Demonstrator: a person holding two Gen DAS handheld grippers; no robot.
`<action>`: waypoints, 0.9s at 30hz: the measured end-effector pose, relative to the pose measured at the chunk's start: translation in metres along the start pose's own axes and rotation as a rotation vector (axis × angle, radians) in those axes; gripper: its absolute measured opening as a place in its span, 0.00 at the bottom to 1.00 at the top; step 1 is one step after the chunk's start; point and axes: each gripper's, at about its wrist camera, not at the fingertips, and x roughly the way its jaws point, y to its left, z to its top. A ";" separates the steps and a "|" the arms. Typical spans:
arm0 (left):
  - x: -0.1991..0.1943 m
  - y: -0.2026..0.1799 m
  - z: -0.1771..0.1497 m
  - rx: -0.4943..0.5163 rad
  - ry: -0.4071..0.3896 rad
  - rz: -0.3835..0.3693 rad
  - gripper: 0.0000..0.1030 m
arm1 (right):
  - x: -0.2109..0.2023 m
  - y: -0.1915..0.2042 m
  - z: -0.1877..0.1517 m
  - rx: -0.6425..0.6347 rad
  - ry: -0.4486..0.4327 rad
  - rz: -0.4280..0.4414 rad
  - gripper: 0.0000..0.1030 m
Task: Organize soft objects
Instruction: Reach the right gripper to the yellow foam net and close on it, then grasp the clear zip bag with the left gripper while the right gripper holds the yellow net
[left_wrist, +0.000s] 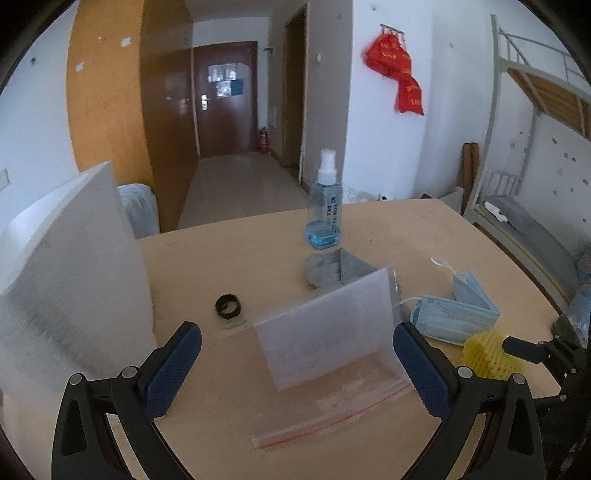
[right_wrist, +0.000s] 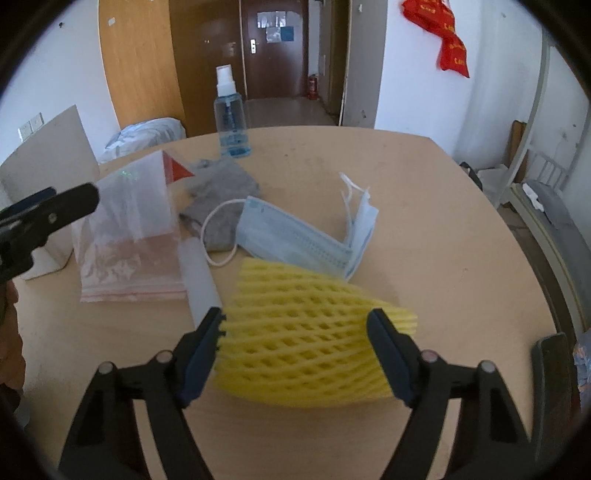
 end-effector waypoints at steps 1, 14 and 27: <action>0.003 0.000 0.002 0.005 0.008 -0.009 1.00 | 0.000 0.000 0.000 -0.003 0.003 -0.002 0.72; 0.034 -0.001 0.018 0.132 0.067 -0.085 1.00 | 0.003 -0.004 -0.003 0.008 0.022 0.032 0.53; 0.053 -0.003 0.003 0.178 0.214 -0.084 0.54 | 0.001 -0.004 -0.002 0.020 0.010 0.039 0.53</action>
